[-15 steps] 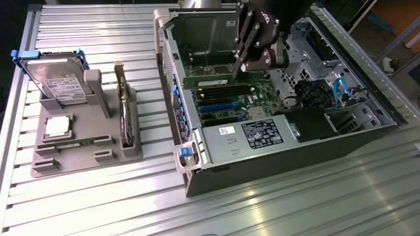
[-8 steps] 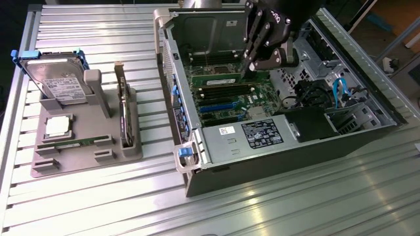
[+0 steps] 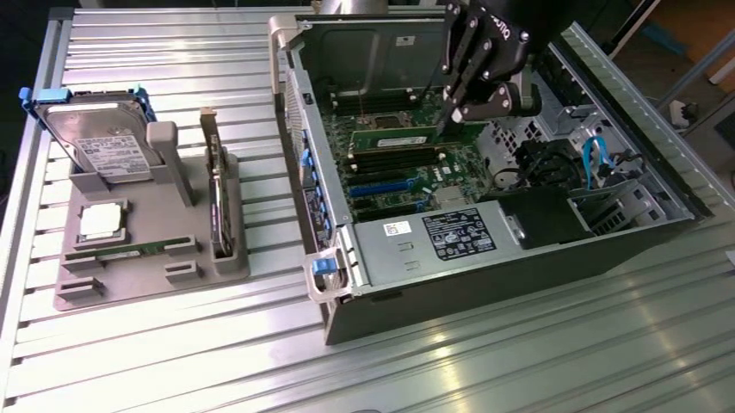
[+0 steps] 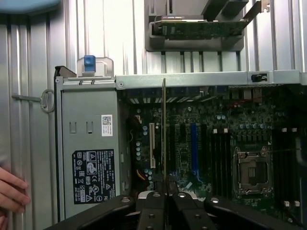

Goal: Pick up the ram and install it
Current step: 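Pick up the ram and move it above insertion slot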

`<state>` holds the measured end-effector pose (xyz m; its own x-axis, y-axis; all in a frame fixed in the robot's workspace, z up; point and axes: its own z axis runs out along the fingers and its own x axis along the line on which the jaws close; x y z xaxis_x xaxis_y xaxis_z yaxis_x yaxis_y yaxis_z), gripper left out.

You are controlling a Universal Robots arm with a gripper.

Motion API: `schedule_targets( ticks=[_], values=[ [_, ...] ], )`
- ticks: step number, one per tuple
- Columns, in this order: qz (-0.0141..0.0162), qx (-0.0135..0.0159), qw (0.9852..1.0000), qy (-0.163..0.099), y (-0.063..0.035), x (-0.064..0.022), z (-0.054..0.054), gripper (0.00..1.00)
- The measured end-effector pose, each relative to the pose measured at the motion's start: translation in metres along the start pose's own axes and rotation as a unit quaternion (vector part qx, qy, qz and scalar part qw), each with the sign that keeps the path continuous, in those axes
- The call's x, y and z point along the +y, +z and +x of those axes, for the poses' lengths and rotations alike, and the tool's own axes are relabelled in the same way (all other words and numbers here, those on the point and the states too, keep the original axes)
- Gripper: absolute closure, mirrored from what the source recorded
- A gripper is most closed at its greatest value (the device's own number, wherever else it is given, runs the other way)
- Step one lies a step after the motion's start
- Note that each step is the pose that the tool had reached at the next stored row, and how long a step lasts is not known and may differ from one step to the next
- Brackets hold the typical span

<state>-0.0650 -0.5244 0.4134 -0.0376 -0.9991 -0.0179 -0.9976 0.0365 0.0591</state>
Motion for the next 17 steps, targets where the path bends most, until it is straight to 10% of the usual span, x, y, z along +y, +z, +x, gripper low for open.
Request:
schedule_targets(
  ticks=[17],
  values=[
    [-0.0010, 0.0000, 1.0000, 0.000, -0.0021, -0.0357, -0.001, 0.88]
  ],
)
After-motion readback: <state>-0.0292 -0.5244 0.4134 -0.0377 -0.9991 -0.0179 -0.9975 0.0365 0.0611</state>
